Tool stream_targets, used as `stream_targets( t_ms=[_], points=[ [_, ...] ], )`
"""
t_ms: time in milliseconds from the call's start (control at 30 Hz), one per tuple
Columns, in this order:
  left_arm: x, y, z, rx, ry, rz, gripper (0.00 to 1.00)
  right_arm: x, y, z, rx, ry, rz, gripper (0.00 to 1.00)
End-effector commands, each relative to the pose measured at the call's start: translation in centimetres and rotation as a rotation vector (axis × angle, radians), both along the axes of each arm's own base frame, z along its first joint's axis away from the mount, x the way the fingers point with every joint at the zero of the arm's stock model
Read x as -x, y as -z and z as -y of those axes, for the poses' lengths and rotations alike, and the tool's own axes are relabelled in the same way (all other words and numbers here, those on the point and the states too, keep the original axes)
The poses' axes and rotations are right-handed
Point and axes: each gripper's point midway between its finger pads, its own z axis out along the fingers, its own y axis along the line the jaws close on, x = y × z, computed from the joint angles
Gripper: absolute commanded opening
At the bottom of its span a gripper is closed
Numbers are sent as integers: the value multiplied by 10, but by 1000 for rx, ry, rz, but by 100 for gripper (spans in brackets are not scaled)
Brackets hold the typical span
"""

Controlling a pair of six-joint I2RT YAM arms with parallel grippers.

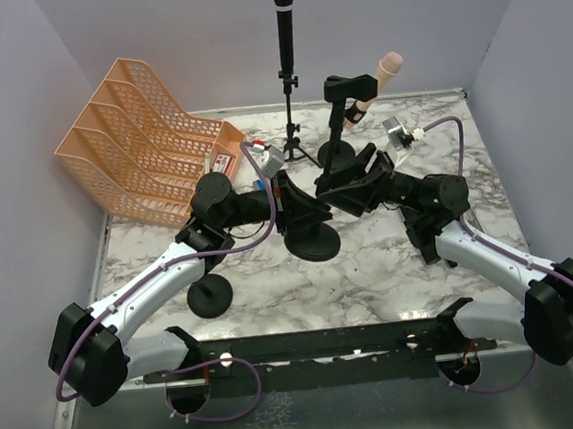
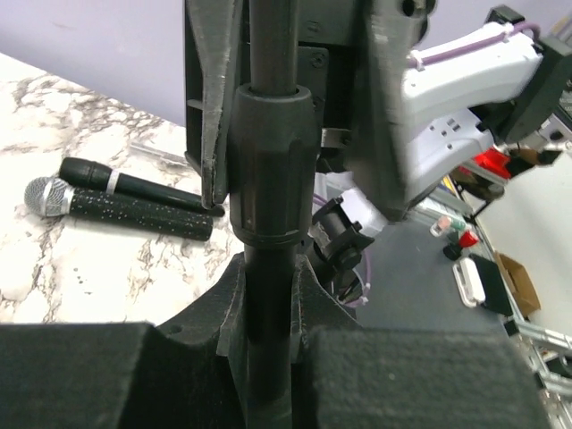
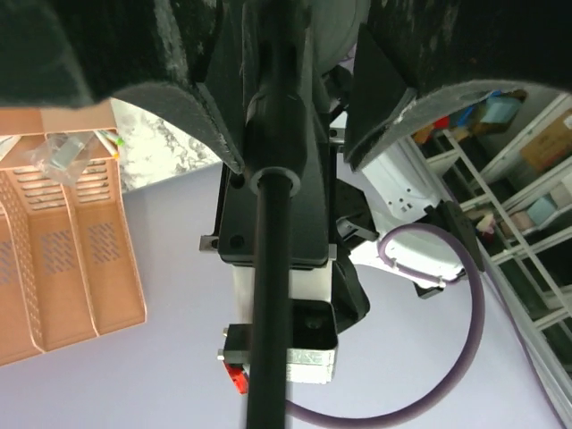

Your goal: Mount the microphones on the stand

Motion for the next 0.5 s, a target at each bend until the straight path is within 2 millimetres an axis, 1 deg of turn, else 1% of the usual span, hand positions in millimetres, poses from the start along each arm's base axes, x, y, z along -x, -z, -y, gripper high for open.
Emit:
stream_targets(
  t_ms=[0, 67, 167, 267, 300, 367, 467],
  points=[
    [6, -30, -1, 51, 74, 115, 0, 26, -15, 2, 11, -128, 115, 44],
    [11, -30, -2, 44, 111, 128, 0, 31, -15, 2, 17, -161, 134, 36],
    [20, -28, -7, 35, 174, 151, 0, 42, -17, 5, -2, -215, 149, 32],
    [29, -26, -10, 27, 218, 162, 0, 47, -16, 6, -19, -253, 133, 29],
    [31, -25, -11, 25, 227, 163, 0, 48, -17, 7, -27, -258, 129, 27],
    [28, -25, -11, 26, 211, 156, 0, 47, -19, 6, -33, -258, 127, 20],
    [21, -26, -9, 31, 175, 148, 0, 36, -17, 2, -8, -214, 127, 9]
  ],
)
